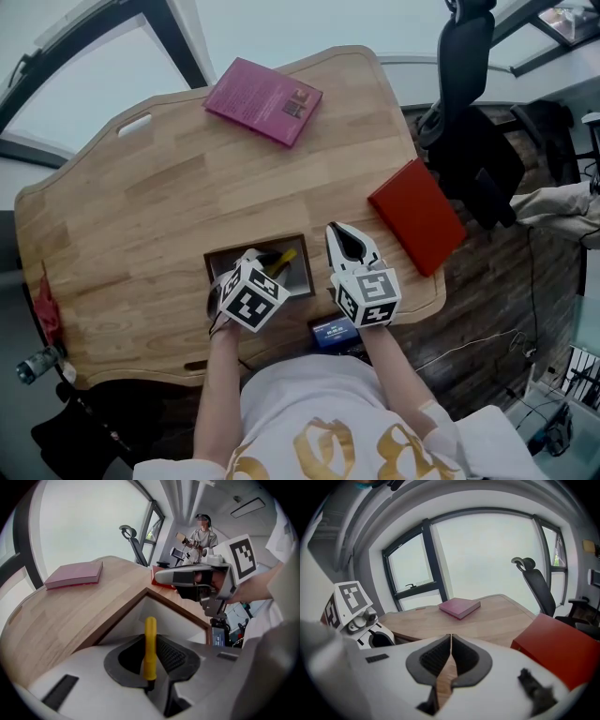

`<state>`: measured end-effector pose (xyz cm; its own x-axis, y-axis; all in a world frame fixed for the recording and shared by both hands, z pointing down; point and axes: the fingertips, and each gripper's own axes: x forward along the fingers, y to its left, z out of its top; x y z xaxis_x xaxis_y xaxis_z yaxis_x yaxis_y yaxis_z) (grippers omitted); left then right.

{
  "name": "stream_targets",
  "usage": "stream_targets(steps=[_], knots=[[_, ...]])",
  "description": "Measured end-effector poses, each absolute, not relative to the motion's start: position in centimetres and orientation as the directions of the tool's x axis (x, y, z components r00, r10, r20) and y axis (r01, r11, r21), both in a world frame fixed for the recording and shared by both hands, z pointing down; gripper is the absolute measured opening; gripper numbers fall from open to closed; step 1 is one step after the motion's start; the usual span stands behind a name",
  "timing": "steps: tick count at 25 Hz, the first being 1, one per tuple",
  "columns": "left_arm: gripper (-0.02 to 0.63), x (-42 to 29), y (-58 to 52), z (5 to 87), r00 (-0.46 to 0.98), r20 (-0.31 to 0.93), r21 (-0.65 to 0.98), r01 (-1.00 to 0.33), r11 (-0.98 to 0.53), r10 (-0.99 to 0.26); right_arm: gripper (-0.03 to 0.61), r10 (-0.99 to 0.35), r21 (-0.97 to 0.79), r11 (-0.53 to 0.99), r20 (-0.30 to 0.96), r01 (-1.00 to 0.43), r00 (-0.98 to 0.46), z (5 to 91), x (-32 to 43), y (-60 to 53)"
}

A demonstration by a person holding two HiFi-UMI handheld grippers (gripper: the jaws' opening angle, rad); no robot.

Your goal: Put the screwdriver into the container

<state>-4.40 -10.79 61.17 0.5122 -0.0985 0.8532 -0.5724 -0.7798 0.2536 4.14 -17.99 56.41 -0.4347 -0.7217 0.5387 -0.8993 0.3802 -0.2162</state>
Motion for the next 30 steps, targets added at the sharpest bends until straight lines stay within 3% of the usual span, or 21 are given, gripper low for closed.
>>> stream_targets(steps=[12,30], knots=[[0.080,-4.4,-9.8,62.7,0.460,0.888,0.322,-0.568,-0.758,0.033,0.032,-0.713,-0.225,0.370,0.553,-0.902,-0.430,57.1,4.4,-17.8],[0.080,-4.4,-9.4,63.8,0.442,0.888,0.396,-0.595,-0.700,0.127,0.034,-0.657,-0.254,0.378,0.604,-0.890,-0.451,59.3,4.2,-17.1]])
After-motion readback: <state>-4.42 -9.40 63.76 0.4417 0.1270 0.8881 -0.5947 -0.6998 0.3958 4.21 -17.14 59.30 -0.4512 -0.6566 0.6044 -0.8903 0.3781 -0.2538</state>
